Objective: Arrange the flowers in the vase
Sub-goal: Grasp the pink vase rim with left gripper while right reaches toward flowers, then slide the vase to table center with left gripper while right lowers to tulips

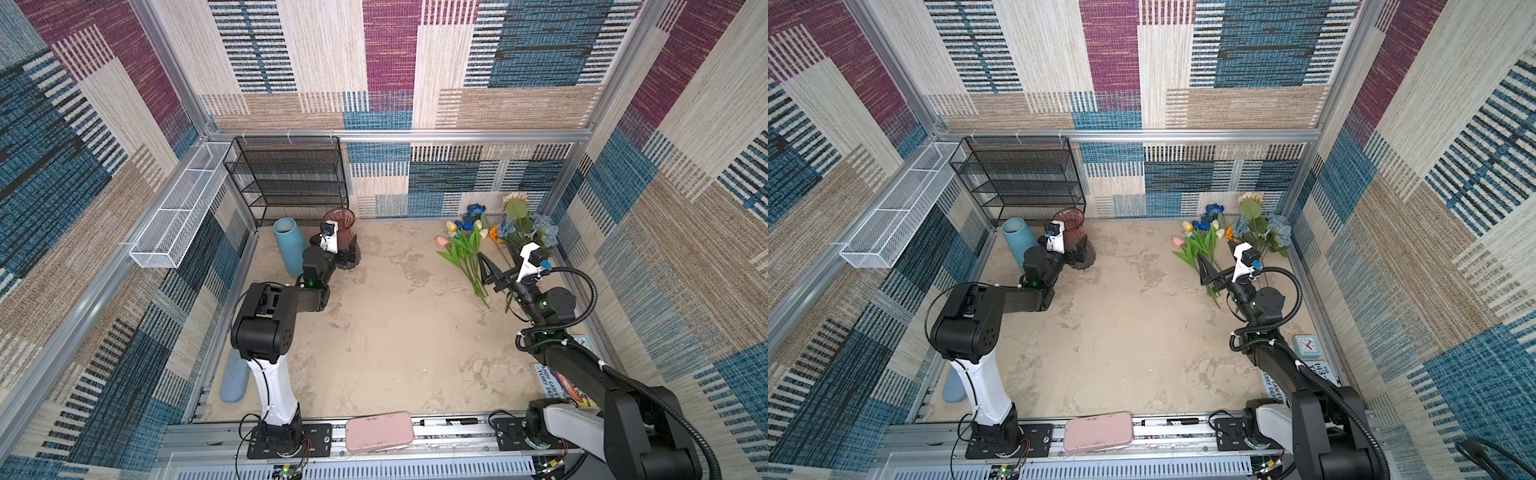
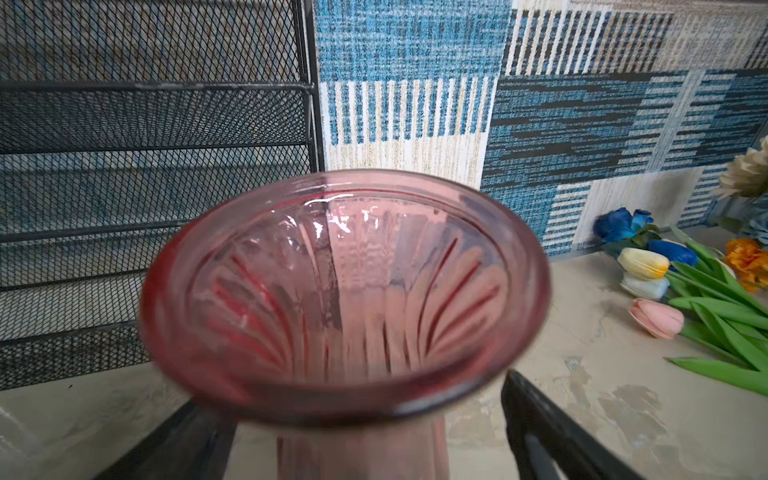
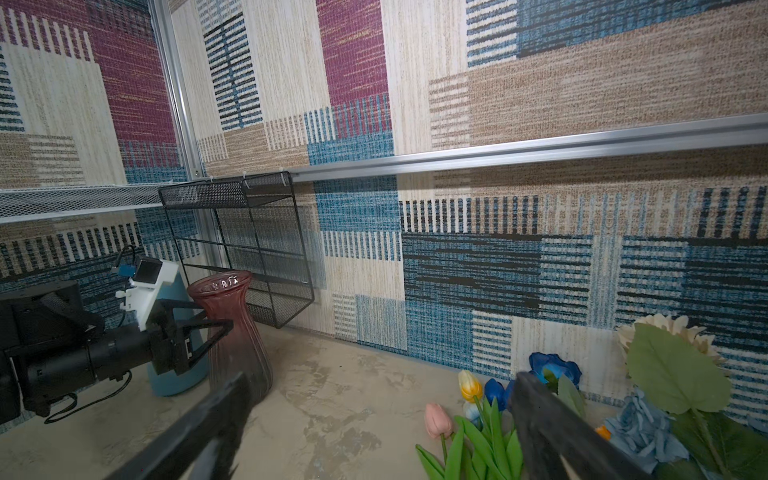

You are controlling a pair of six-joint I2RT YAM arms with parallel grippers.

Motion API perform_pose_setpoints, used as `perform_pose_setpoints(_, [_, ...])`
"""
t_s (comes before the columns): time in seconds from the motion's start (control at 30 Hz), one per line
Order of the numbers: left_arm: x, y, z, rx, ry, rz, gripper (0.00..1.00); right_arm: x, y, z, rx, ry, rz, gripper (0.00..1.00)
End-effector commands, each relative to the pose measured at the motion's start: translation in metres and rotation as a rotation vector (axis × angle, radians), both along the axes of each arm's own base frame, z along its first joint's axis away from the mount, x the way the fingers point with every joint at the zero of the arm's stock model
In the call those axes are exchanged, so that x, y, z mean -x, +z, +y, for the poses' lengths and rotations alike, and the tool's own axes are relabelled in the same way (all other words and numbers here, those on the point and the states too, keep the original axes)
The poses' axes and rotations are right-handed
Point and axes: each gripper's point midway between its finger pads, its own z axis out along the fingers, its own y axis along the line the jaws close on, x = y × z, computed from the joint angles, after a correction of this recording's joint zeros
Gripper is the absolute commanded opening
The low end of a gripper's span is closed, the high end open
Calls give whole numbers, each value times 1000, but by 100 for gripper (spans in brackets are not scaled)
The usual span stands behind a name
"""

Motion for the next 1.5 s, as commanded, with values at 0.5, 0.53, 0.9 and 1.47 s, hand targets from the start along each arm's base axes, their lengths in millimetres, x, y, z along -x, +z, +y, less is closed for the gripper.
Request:
perform_pose_setpoints(0.5, [-36, 22, 6, 60, 69, -141, 94, 4, 18, -1, -12, -8, -57, 100])
perform_pose_setpoints(0.53, [-37, 22, 5, 60, 65, -140, 92, 3, 18, -2, -11, -11, -56, 100])
perform_pose_setpoints(0.9, [-41, 19, 0, 62, 38, -138, 72, 5, 21, -8, -13, -46, -55, 100])
perform_pose_setpoints(1.47, [-20, 37, -26, 71, -129, -157, 32, -29, 31, -22, -35, -141, 79, 100])
